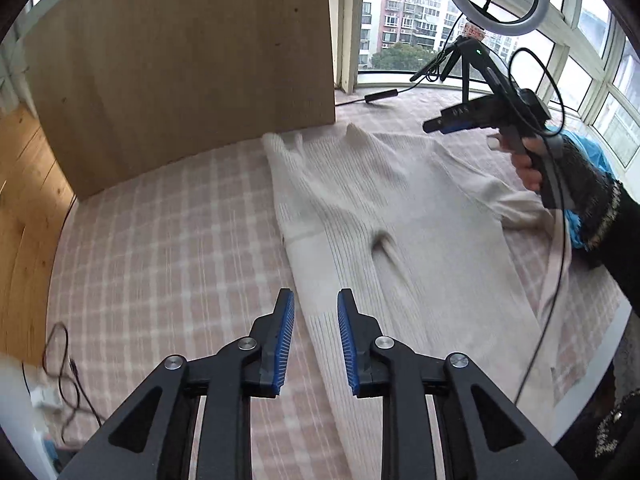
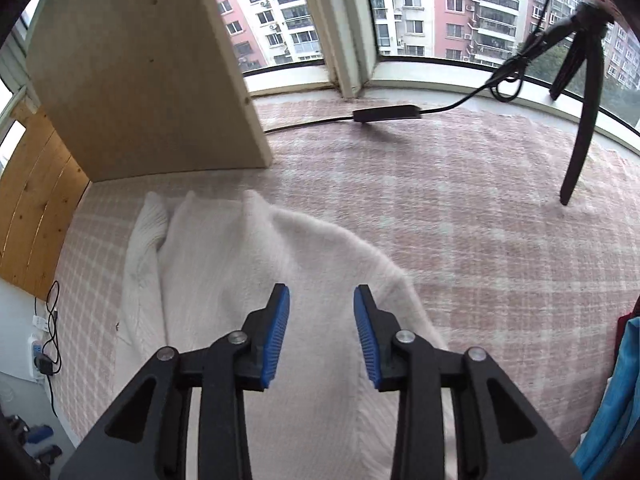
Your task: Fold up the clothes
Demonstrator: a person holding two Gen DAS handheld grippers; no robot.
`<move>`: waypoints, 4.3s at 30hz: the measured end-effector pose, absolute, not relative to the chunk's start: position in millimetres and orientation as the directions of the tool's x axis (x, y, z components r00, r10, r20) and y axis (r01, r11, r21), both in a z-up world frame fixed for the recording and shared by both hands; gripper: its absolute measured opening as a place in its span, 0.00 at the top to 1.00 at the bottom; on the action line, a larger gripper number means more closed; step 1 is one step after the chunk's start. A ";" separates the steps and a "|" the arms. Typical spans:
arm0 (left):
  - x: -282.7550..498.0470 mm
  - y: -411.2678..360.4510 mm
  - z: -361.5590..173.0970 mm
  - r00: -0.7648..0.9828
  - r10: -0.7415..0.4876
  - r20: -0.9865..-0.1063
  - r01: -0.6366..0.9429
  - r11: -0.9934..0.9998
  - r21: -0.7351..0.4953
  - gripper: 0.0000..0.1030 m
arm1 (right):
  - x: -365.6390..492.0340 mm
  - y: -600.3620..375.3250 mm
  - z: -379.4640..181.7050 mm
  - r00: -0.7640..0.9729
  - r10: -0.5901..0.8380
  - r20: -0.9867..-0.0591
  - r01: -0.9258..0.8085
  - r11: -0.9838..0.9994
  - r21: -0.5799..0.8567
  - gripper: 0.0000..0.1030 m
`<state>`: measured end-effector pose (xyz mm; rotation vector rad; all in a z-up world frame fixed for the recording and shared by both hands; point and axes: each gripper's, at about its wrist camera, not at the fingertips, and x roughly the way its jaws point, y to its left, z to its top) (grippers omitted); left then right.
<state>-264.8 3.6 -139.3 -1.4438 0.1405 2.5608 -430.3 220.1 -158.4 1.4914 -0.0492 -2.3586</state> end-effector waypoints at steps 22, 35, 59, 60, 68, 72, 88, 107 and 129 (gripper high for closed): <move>-401.5 13.5 -213.0 -0.506 0.174 -0.845 -0.252 -0.966 -0.048 0.79 | -457.2 221.8 -176.3 -0.442 -0.260 -0.858 0.381 -0.921 0.083 0.96; -425.8 -22.4 -208.1 -0.523 0.159 -0.837 -0.215 -0.975 -0.051 0.67 | -455.1 216.9 -170.4 -0.437 -0.217 -0.873 0.393 -0.919 0.031 0.67; -437.0 -43.8 -210.6 -0.518 0.082 -0.851 -0.173 -0.985 0.011 0.71 | -464.3 219.6 -194.6 -0.454 -0.126 -0.882 0.308 -0.951 -0.023 0.89; -432.7 -45.7 -203.7 -0.536 0.080 -0.840 -0.168 -0.986 0.013 0.74 | -462.7 220.1 -190.8 -0.468 -0.111 -0.877 0.298 -0.954 -0.038 0.89; -436.1 -24.9 -219.0 -0.505 0.118 -0.855 -0.248 -0.969 0.012 0.71 | -433.9 218.6 -154.3 -0.426 -0.357 -0.831 0.340 -0.915 0.219 0.82; -413.9 -32.4 -192.5 -0.520 0.159 -0.839 -0.210 -0.976 -0.055 0.76 | -410.1 228.3 -128.4 -0.405 -0.440 -0.802 0.330 -0.888 0.321 0.80; -89.6 -15.1 7.0 -0.616 0.207 -0.760 -0.317 -0.948 0.000 0.73 | -240.5 396.4 -6.7 -0.465 -0.674 -0.574 0.387 -0.738 0.553 0.50; -114.3 261.5 -177.8 -0.378 0.313 -0.871 -0.688 -0.725 0.038 0.66 | -46.8 486.5 54.1 -0.623 -0.475 -0.621 0.282 -0.877 0.388 0.29; -51.1 242.8 -96.0 -0.354 0.503 -0.788 -0.552 -0.793 -0.258 0.97 | -336.6 325.2 -62.6 -0.258 -0.224 -0.940 0.518 -0.853 0.061 0.30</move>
